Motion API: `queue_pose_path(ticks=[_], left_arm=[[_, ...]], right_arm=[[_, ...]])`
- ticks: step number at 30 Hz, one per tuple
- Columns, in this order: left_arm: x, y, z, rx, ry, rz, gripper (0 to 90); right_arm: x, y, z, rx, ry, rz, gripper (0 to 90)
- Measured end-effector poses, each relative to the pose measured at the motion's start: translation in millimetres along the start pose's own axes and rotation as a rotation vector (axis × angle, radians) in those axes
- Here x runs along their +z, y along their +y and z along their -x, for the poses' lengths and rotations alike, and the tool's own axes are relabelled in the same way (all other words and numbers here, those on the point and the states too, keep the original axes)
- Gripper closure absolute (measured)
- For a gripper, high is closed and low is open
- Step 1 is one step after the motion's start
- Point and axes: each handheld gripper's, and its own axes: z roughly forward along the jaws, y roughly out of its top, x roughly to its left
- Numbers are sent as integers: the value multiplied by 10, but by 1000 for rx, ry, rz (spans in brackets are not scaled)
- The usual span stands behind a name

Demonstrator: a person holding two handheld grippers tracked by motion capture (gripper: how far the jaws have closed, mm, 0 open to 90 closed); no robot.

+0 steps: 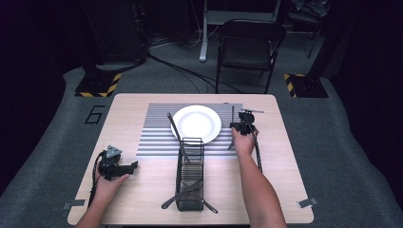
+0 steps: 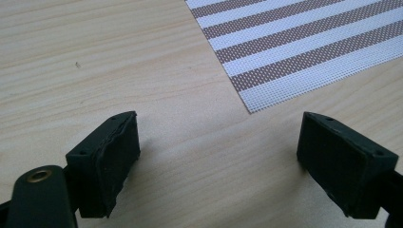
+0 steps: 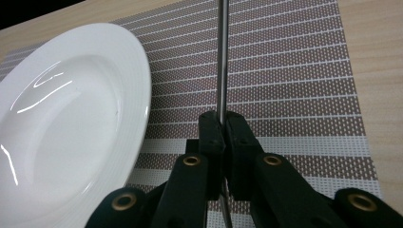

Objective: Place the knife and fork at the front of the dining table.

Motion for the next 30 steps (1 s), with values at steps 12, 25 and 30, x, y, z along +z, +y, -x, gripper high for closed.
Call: queue_pose_path(ticks=[12,25,30], left_arm=[[2,-1,1,1,3,3,139],[0,0,0,0,0,0,139],[0,0,0,0,0,0,140]], right_arm=[[63,5,13,50,-16,4,870],[128,7,-18,71,-46,-14,869],[165,-12,-4,66,-59,-20,866]])
